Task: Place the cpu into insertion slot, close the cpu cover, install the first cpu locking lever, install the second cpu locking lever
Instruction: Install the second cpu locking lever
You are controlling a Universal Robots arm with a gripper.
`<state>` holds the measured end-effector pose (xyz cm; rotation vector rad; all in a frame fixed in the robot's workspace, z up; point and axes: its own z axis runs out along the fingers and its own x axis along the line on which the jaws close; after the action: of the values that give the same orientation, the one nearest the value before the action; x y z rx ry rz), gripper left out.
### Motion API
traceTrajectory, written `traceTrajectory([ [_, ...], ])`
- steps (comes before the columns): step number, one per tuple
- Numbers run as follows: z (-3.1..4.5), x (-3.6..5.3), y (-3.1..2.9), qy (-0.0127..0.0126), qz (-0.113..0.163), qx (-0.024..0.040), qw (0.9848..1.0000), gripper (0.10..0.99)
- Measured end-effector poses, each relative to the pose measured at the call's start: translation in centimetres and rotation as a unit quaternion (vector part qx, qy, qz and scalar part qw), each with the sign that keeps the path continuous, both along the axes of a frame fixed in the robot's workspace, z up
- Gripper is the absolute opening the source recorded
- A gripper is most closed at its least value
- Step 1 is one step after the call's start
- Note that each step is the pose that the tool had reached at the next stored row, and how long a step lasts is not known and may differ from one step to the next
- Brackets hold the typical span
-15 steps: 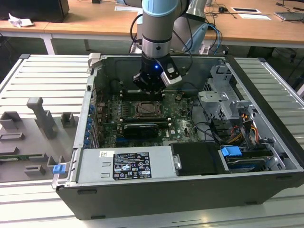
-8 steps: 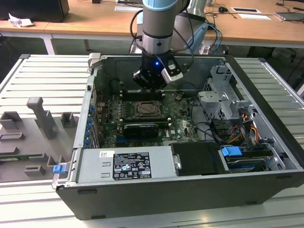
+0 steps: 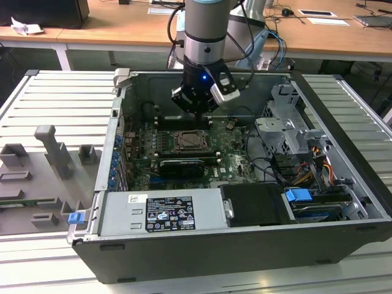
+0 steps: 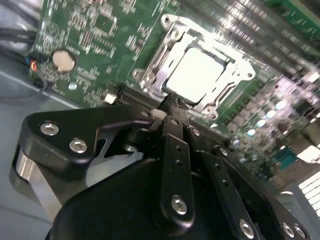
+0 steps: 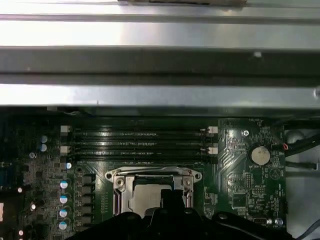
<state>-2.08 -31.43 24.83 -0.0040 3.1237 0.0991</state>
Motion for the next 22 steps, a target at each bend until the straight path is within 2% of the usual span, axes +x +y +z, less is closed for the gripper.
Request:
traceTrajectory([
  [2,-0.1,0.0,-1.24,0.0,0.0,0.0006,1.0,0.106],
  [8,-0.94,-0.01,-3.08,0.001,0.004,0.0009,1.0,0.106],
  [11,-1.25,-0.16,-5.14,0.001,0.005,0.0009,1.0,0.106],
  [13,-1.3,-0.3,-5.82,0.001,0.005,0.0009,1.0,0.106],
  [15,-1.32,-0.79,-6.06,0.001,0.005,0.0011,1.0,0.106],
  [18,-1.42,-2.64,-6.13,0.001,0.007,0.0039,1.0,0.106],
  [22,-2.0,-3.29,-6.14,0.001,0.015,0.0075,0.9999,0.106],
])
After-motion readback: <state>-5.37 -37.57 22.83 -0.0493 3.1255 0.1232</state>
